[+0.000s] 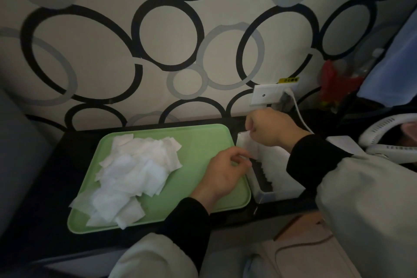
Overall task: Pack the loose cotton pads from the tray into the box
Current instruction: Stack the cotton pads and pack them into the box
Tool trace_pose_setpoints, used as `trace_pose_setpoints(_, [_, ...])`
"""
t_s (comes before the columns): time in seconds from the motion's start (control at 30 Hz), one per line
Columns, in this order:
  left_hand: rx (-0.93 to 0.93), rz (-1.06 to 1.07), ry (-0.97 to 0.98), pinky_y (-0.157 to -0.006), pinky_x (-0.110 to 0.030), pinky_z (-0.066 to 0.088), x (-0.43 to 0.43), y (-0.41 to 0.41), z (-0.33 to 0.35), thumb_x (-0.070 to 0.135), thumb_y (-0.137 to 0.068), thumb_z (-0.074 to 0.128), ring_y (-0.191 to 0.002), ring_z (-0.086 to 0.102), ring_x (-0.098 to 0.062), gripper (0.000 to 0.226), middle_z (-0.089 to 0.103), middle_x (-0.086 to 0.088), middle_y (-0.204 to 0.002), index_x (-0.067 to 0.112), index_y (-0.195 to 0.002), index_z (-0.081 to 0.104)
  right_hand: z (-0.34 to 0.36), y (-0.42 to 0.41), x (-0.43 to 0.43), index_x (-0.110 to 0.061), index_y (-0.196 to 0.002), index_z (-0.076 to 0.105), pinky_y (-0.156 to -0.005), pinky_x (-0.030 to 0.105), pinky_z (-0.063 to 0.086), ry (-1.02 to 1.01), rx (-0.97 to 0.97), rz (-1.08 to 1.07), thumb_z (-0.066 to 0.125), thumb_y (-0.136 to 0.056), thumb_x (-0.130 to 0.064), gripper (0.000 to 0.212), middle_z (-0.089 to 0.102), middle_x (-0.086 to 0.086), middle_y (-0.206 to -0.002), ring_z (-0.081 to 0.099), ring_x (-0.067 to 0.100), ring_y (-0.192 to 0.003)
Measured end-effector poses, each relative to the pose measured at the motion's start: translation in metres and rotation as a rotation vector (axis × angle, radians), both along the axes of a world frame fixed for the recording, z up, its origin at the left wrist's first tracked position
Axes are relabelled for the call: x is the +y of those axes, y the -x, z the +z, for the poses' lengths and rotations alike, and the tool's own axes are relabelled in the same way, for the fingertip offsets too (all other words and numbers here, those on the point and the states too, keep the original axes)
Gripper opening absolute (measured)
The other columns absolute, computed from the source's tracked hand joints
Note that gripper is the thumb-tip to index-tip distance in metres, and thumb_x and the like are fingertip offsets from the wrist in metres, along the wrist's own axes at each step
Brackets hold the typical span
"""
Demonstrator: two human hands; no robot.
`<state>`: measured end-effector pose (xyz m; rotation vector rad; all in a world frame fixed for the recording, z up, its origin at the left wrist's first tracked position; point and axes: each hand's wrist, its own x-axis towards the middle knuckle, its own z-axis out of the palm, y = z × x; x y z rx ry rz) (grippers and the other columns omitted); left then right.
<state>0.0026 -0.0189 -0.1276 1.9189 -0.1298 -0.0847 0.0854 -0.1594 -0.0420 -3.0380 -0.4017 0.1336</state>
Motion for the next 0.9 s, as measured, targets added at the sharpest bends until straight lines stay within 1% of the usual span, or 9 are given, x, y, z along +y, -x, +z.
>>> trace_pose_setpoints(0.13, [0.0, 0.059, -0.005, -0.066, -0.022, 0.042, 0.026, 0.005, 0.009, 0.024, -0.09, 0.069, -0.073, 0.059, -0.004, 0.013, 0.065, 0.012, -0.088, 0.026, -0.102, 0.073, 0.009, 0.018, 0.02, -0.029, -0.077, 0.061, -0.08, 0.041, 0.056, -0.285, -0.087, -0.028, 0.063, -0.082, -0.025, 0.007, 0.068, -0.008, -0.087, 0.065, 0.018, -0.087])
trace_pose_setpoints(0.23, [-0.02, 0.089, -0.05, -0.064, -0.02, 0.042, 0.058, 0.016, 0.022, 0.026, -0.091, 0.068, -0.073, 0.06, -0.001, 0.01, 0.066, 0.015, -0.086, 0.029, -0.099, 0.072, 0.008, 0.041, 0.05, -0.026, -0.071, 0.064, -0.076, 0.037, 0.057, -0.56, -0.047, -0.024, 0.065, -0.079, -0.023, 0.008, 0.068, -0.009, -0.072, 0.067, 0.014, -0.077])
trace_pose_setpoints(0.33, [-0.045, 0.137, -0.165, -0.068, -0.02, 0.044, 0.094, 0.031, 0.033, 0.028, -0.09, 0.068, -0.073, 0.062, -0.001, 0.006, 0.068, 0.015, -0.084, 0.032, -0.094, 0.071, -0.005, 0.065, 0.084, -0.022, -0.071, 0.069, -0.077, 0.033, 0.057, -0.675, 0.028, 0.0, 0.066, -0.077, -0.02, 0.007, 0.068, -0.012, -0.07, 0.067, 0.01, -0.076])
trace_pose_setpoints(0.43, [-0.051, 0.212, -0.284, -0.064, -0.012, 0.041, 0.127, 0.048, 0.039, 0.027, -0.089, 0.069, -0.075, 0.061, -0.002, 0.005, 0.068, 0.015, -0.083, 0.029, -0.092, 0.073, -0.022, 0.082, 0.113, -0.02, -0.078, 0.072, -0.079, 0.035, 0.055, -0.666, 0.107, 0.066, 0.064, -0.081, -0.019, 0.009, 0.07, -0.008, -0.079, 0.066, 0.012, -0.081])
trace_pose_setpoints(0.5, [-0.036, 0.279, -0.317, -0.06, -0.008, 0.039, 0.148, 0.058, 0.042, 0.022, -0.088, 0.071, -0.074, 0.06, 0.001, 0.008, 0.068, 0.016, -0.081, 0.028, -0.089, 0.074, -0.033, 0.088, 0.126, -0.02, -0.087, 0.074, -0.08, 0.029, 0.053, -0.648, 0.155, 0.108, 0.063, -0.086, -0.017, 0.011, 0.071, -0.006, -0.087, 0.066, 0.012, -0.085])
trace_pose_setpoints(0.6, [-0.044, 0.354, -0.31, -0.066, -0.013, 0.041, 0.179, 0.067, 0.043, 0.011, -0.086, 0.072, -0.077, 0.06, -0.001, 0.018, 0.068, 0.013, -0.082, 0.029, -0.084, 0.072, -0.048, 0.093, 0.141, -0.017, -0.102, 0.073, -0.079, 0.021, 0.048, -0.677, 0.191, 0.187, 0.066, -0.087, -0.012, 0.017, 0.07, -0.005, -0.097, 0.064, 0.009, -0.089])
trace_pose_setpoints(0.77, [-0.034, 0.432, -0.264, -0.065, -0.008, 0.041, 0.209, 0.073, 0.045, 0.004, -0.086, 0.07, -0.073, 0.06, 0.0, 0.018, 0.067, 0.012, -0.081, 0.022, -0.087, 0.074, -0.061, 0.095, 0.168, -0.024, -0.12, 0.059, -0.085, 0.031, 0.049, -0.558, 0.13, 0.178, 0.077, -0.081, -0.028, 0.044, 0.053, -0.004, -0.111, 0.057, 0.016, -0.092])
trace_pose_setpoints(0.83, [-0.022, 0.435, -0.249, -0.066, -0.01, 0.041, 0.214, 0.074, 0.044, 0.005, -0.086, 0.07, -0.073, 0.06, 0.0, 0.019, 0.067, 0.012, -0.081, 0.024, -0.086, 0.074, -0.063, 0.093, 0.177, -0.025, -0.118, 0.059, -0.087, 0.034, 0.05, -0.495, 0.086, 0.156, 0.077, -0.08, -0.034, 0.043, 0.049, -0.003, -0.112, 0.057, 0.018, -0.095])
trace_pose_setpoints(0.9, [-0.008, 0.437, -0.243, -0.067, -0.014, 0.042, 0.218, 0.074, 0.042, 0.007, -0.086, 0.071, -0.073, 0.06, -0.003, 0.019, 0.067, 0.01, -0.082, 0.025, -0.085, 0.073, -0.062, 0.091, 0.183, -0.027, -0.104, 0.062, -0.084, 0.033, 0.048, -0.497, 0.093, 0.165, 0.078, -0.079, -0.034, 0.031, 0.049, -0.003, -0.108, 0.056, 0.018, -0.093])
